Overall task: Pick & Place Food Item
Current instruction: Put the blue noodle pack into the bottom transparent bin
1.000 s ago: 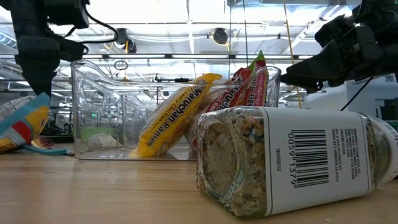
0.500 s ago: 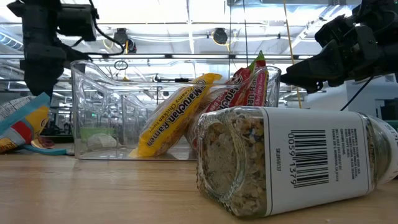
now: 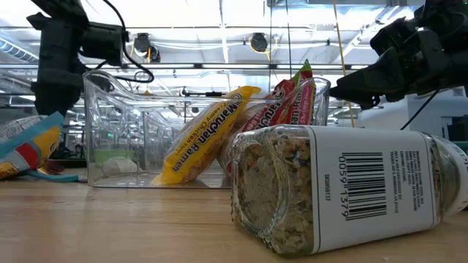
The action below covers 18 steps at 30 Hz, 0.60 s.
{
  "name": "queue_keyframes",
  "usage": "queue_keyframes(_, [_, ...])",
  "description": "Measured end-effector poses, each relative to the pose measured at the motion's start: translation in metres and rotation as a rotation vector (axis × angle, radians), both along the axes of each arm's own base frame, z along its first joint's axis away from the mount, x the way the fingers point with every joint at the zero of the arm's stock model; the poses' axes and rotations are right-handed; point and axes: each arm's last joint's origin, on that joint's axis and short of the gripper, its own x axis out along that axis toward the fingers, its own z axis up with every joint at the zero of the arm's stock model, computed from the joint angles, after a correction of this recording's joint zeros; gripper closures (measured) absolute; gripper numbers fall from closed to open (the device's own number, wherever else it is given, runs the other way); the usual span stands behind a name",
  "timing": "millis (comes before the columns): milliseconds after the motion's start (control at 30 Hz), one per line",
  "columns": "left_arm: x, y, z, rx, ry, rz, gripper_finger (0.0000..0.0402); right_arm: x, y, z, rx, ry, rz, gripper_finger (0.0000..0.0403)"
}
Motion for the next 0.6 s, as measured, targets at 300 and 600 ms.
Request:
queue_keyframes(300, [0.003,0.001,-0.004,-0.022,0.026,-0.014,0.0255,0.000,0.000,0.000,0.000,0.000,0.000,0.0204])
queue_keyframes(600, [0.003,0.001,0.009,-0.035,-0.014,-0.025,0.0285,0.000,0.000,0.000,0.000,0.001,-0.001,0.0204])
